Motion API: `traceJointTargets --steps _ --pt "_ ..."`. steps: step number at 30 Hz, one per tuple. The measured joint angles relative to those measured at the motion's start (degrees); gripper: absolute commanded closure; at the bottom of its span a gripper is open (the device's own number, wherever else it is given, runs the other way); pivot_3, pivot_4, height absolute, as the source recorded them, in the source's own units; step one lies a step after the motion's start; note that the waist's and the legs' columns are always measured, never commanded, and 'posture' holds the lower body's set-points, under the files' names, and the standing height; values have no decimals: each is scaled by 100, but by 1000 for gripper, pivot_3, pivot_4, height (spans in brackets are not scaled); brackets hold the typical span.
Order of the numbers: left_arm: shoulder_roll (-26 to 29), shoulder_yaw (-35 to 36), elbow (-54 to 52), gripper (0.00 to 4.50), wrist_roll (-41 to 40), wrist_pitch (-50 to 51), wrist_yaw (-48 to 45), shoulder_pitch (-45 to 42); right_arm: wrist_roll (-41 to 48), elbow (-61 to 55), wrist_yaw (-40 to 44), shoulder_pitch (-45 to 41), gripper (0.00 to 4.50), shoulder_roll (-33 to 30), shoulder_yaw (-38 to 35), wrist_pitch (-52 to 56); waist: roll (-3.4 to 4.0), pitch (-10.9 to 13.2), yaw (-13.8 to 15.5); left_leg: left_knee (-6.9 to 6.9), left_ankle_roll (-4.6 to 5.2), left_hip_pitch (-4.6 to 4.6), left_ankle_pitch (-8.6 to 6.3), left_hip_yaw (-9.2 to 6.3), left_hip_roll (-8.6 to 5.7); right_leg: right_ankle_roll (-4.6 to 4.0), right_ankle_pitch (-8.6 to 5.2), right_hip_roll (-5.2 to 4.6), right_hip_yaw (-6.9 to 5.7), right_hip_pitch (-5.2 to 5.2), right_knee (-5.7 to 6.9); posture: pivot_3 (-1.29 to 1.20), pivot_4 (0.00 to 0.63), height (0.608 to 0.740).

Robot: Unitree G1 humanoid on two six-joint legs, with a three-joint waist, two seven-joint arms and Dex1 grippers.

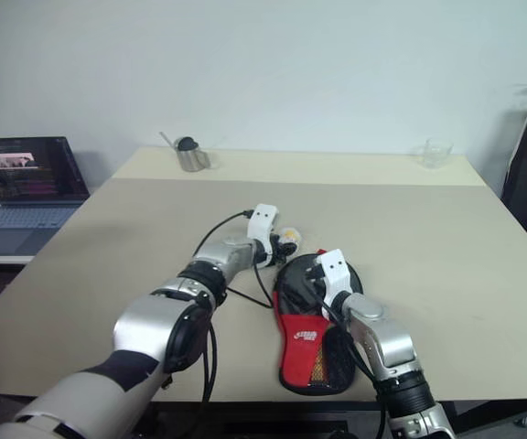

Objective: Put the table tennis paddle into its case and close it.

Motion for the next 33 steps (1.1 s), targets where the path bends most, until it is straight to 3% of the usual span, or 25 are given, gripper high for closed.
traceJointTargets --steps 2,4,33 --pt "0 -30 -1 4273 64 -43 -1 0 5 -16 -34 2 0 3 -4 24 0 0 3 0 0 1 0 -1 0 0 0 0 -1 2 0 0 150 740" --pt "-12 -62 0 4491 137 -129 -40 0 20 -38 -65 4 0 5 -14 37 -1 0 6 0 -1 1 0 -1 0 0 0 0 -1 2 0 0 150 740" --pt "-913 -1578 276 4491 2199 -1533 1098 -437 88 -72 -71 -35 0 -175 -14 151 -1 0 11 1 -1 0 0 1 -10 1 0 -5 0 3 -2 0 150 740"
